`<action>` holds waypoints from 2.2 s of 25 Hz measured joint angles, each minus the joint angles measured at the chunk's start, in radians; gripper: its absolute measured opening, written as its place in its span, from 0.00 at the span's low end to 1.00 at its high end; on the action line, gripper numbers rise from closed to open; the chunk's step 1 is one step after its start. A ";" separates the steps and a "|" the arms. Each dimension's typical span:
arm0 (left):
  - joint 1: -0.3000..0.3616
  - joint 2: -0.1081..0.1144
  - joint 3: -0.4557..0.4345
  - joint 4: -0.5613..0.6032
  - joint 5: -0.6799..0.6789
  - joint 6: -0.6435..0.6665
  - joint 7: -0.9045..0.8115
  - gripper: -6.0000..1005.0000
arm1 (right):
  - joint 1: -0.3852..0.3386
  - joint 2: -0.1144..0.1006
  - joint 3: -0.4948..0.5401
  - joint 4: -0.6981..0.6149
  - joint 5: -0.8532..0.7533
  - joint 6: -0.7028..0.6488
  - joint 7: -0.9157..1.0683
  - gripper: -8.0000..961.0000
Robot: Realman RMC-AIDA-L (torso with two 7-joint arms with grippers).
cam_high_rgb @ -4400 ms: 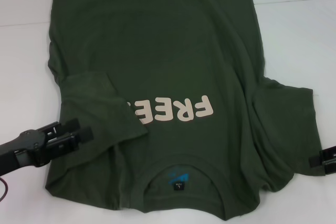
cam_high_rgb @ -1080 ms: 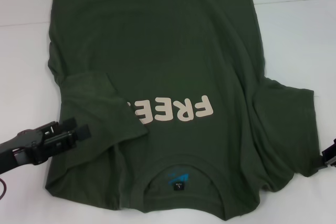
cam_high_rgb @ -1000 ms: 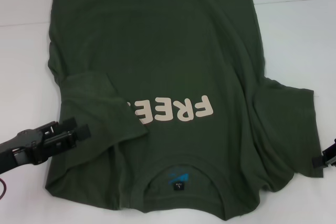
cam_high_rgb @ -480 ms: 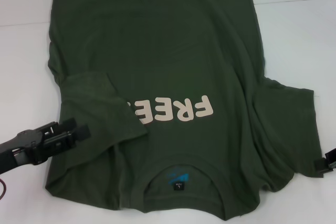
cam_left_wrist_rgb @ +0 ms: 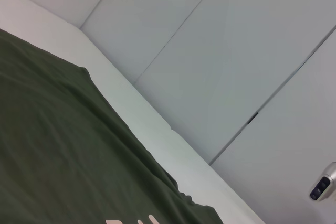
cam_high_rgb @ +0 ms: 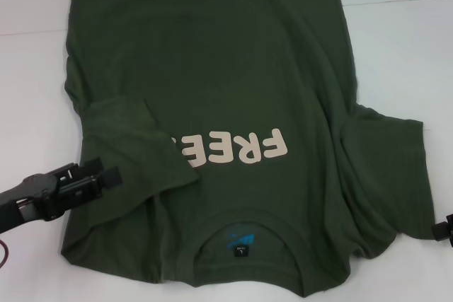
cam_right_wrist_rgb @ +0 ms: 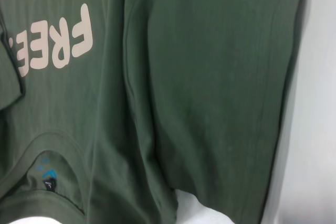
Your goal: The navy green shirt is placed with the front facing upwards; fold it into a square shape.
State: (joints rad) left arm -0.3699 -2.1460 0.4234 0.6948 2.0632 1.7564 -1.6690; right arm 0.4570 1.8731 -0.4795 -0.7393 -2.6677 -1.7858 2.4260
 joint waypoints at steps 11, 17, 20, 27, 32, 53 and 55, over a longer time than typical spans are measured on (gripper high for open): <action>0.002 0.000 0.000 0.000 0.000 0.000 0.000 0.76 | 0.010 0.007 0.001 0.009 0.005 0.026 0.013 0.52; 0.002 0.000 0.000 0.000 0.000 0.000 0.000 0.77 | 0.015 0.011 0.001 0.010 0.007 0.028 0.013 0.52; 0.002 0.000 0.000 0.000 0.000 0.000 0.000 0.77 | 0.016 0.011 0.001 0.011 0.006 0.028 0.013 0.52; 0.002 0.001 0.000 0.000 0.000 -0.001 0.000 0.77 | 0.016 0.013 -0.002 0.011 0.003 0.030 0.013 0.51; 0.002 0.001 0.000 0.000 0.000 -0.006 0.000 0.77 | 0.017 0.016 -0.007 0.013 0.002 0.035 0.013 0.51; 0.003 0.000 0.000 0.000 0.000 -0.009 0.000 0.77 | 0.022 0.018 -0.010 0.025 0.000 0.050 0.014 0.52; 0.003 0.000 0.000 0.000 0.000 -0.009 0.000 0.77 | 0.024 0.018 -0.010 0.028 0.000 0.051 0.014 0.52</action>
State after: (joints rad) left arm -0.3666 -2.1461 0.4234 0.6949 2.0632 1.7471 -1.6689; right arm 0.4809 1.8914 -0.4894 -0.7118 -2.6677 -1.7349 2.4398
